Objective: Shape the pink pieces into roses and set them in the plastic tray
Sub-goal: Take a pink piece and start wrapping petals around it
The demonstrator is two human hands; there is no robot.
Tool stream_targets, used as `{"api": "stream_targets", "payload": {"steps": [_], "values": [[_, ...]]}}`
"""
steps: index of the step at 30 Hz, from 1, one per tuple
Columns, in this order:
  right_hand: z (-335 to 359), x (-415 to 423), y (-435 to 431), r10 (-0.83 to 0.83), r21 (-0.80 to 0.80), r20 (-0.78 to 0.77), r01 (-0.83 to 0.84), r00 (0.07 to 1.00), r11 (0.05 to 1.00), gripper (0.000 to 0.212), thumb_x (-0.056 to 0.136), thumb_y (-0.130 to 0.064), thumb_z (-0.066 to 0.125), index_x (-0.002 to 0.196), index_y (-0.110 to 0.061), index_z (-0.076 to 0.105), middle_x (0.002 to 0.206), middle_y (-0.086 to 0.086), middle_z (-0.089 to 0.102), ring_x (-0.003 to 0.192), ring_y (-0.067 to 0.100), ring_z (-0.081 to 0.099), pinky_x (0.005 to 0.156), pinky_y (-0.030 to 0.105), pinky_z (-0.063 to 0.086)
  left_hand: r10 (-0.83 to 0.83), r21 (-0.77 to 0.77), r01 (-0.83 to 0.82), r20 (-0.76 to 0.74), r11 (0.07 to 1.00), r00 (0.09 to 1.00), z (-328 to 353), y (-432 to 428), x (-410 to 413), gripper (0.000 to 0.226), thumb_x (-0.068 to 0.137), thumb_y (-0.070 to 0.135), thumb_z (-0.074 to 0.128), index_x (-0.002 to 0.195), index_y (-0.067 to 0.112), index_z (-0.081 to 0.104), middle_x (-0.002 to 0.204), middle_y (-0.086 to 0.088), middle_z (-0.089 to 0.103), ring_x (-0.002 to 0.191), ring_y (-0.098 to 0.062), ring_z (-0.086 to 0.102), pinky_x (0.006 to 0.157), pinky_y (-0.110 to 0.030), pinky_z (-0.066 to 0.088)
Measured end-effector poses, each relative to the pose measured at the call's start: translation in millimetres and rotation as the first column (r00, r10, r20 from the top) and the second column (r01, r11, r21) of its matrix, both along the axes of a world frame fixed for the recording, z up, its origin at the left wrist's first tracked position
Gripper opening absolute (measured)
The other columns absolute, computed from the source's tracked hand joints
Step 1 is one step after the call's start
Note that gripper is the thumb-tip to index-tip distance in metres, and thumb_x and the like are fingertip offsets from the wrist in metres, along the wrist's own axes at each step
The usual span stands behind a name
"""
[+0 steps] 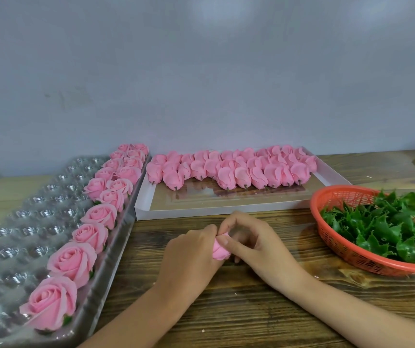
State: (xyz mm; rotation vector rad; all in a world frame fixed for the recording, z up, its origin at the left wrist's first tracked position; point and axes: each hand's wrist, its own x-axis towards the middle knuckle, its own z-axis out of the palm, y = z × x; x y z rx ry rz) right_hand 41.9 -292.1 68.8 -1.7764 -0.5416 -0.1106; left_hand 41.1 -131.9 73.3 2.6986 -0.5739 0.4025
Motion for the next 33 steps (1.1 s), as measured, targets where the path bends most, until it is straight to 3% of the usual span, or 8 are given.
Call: {"api": "stream_targets", "payload": {"steps": [2,7,12,15,21,26,29,33], "values": [[0.5,0.0,-0.2,0.0,-0.007,0.039,0.0,0.999,1.0,0.011,0.091,-0.007,0.069,0.087,-0.017,0.064,0.078,-0.003,0.061,0.065,0.026,0.056,0.062,0.038,0.047,-0.012,-0.017,0.012,-0.008,1.0,1.0,-0.7,-0.1,1.3,0.024,0.089,0.049,0.054,0.103,0.03,0.055,0.084,0.017,0.059,0.072,-0.003,0.055,0.059,-0.017,0.037],[1.6,-2.3,0.8,-0.02,-0.089,0.178,0.036,0.984,0.995,0.011,0.087,-0.02,0.071,0.086,-0.03,0.064,0.09,-0.012,0.059,0.081,0.017,0.06,0.072,0.031,0.05,-0.035,-0.093,0.029,-0.069,0.995,0.997,1.0,-1.7,4.4,0.025,0.092,0.05,0.049,0.098,0.029,0.062,0.081,0.014,0.064,0.072,-0.003,0.06,0.06,-0.016,0.043],[0.5,-0.7,0.8,-0.036,-0.038,0.045,0.038,0.998,0.999,0.01,0.093,-0.019,0.068,0.089,-0.024,0.06,0.081,-0.002,0.067,0.068,0.017,0.065,0.062,0.024,0.046,-0.011,-0.033,0.01,-0.022,0.999,1.0,1.7,-0.8,1.3,0.02,0.091,0.052,0.049,0.09,0.032,0.051,0.077,0.015,0.058,0.067,-0.003,0.054,0.052,-0.012,0.03],[0.4,-1.1,0.6,-0.026,-0.038,0.011,0.026,1.0,0.999,0.009,0.095,-0.019,0.066,0.09,-0.019,0.059,0.072,0.0,0.067,0.059,0.013,0.064,0.057,0.021,0.044,-0.016,0.011,0.016,0.005,1.0,1.0,2.4,-1.0,-1.7,0.019,0.09,0.051,0.052,0.096,0.033,0.052,0.077,0.017,0.052,0.067,-0.001,0.048,0.05,-0.012,0.024],[2.2,-2.3,0.1,-0.029,-0.058,0.085,0.034,0.996,0.998,0.015,0.092,-0.014,0.07,0.084,-0.024,0.062,0.073,-0.012,0.059,0.063,0.014,0.053,0.063,0.025,0.042,-0.03,-0.021,0.03,0.005,0.999,1.0,-1.2,0.2,-0.1,0.027,0.09,0.054,0.051,0.103,0.031,0.055,0.091,0.014,0.064,0.079,-0.004,0.06,0.067,-0.019,0.046],[2.7,-6.2,1.1,-0.067,-0.128,0.25,0.101,0.966,0.987,0.012,0.089,-0.015,0.072,0.088,-0.025,0.065,0.087,-0.011,0.058,0.077,0.013,0.055,0.066,0.023,0.044,-0.062,-0.099,0.051,-0.113,0.994,0.992,-0.4,-1.6,4.6,0.03,0.09,0.051,0.048,0.102,0.029,0.062,0.089,0.013,0.065,0.08,-0.004,0.061,0.072,-0.018,0.044],[1.9,-4.5,2.1,-0.078,-0.11,0.152,0.095,0.985,0.989,0.011,0.092,-0.019,0.069,0.089,-0.025,0.061,0.084,-0.01,0.061,0.073,0.012,0.058,0.066,0.026,0.045,-0.028,-0.054,0.023,-0.088,0.998,0.996,-1.1,-0.9,5.5,0.022,0.09,0.051,0.05,0.095,0.03,0.056,0.082,0.014,0.061,0.074,-0.004,0.059,0.068,-0.02,0.044],[0.5,-2.4,1.3,-0.024,-0.027,-0.019,0.024,1.0,0.999,0.01,0.095,-0.018,0.065,0.09,-0.017,0.057,0.073,0.005,0.066,0.062,0.014,0.063,0.061,0.025,0.046,-0.015,0.012,0.016,-0.035,1.0,0.999,-0.2,-0.6,0.9,0.021,0.089,0.047,0.056,0.085,0.036,0.039,0.072,0.016,0.05,0.066,-0.003,0.051,0.057,-0.016,0.031]]}}
